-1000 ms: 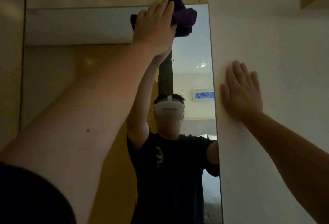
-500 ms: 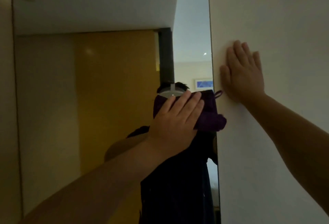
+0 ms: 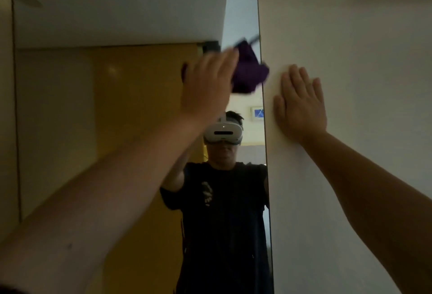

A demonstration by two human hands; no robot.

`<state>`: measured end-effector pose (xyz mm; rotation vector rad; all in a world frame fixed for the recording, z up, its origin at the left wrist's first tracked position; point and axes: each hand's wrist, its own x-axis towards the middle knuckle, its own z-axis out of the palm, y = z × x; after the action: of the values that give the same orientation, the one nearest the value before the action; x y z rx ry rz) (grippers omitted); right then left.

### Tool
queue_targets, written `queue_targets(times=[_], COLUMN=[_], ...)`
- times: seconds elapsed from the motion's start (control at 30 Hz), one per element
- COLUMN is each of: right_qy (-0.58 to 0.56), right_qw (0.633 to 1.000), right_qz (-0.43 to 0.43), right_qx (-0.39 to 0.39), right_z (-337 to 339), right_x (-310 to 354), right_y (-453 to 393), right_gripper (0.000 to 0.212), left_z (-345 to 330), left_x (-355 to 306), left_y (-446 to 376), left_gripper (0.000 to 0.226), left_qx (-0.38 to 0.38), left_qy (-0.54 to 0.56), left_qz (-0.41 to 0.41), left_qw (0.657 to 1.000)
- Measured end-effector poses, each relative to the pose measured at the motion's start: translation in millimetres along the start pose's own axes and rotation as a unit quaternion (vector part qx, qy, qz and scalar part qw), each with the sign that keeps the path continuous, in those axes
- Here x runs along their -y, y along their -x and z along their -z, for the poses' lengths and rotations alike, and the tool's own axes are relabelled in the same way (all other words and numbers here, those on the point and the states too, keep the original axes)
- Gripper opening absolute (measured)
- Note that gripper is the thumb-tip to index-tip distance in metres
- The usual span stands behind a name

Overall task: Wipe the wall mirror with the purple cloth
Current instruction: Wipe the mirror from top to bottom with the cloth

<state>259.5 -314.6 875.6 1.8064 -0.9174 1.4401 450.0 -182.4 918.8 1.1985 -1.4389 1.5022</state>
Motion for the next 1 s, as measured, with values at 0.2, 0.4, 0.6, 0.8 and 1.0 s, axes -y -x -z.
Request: queue_targets(times=[0.2,0.4,0.6,0.8,1.0], right_qy=[-0.003,-0.006,-0.022,-0.065,-0.100], right_qw=[1.000,1.000,0.999,0.996,0.994], right_qz=[0.003,-0.004,-0.031,-0.035,0.003], right_qx=[-0.014,-0.004,0.010,0.046,0.040], right_z=[-0.9,2.6,5.9,27.5,50.6], right_x=[-0.5,4.2,18.2,39.3,99.1], right_y=[2.8,-0.3,14.6,44.0,77.0], right_gripper=[0.059,0.060,0.060,0.061,0.068], left_z=[-10.4,-8.7,-10.4,10.7,33.0], left_x=[12.2,-20.4,-48.3,-48.0,7.2], left_y=[-4.6,128.8,266.0,259.3,254.3], left_gripper=[0.058,0.057,0.050,0.042,0.039], left_qx=[0.047,0.074,0.127,0.139,0.064], left_qy=[-0.069,-0.030,-0.011,0.038,0.040], left_qz=[-0.081,-0.136,-0.195,-0.180,-0.123], left_qw=[0.993,0.987,0.973,0.973,0.990])
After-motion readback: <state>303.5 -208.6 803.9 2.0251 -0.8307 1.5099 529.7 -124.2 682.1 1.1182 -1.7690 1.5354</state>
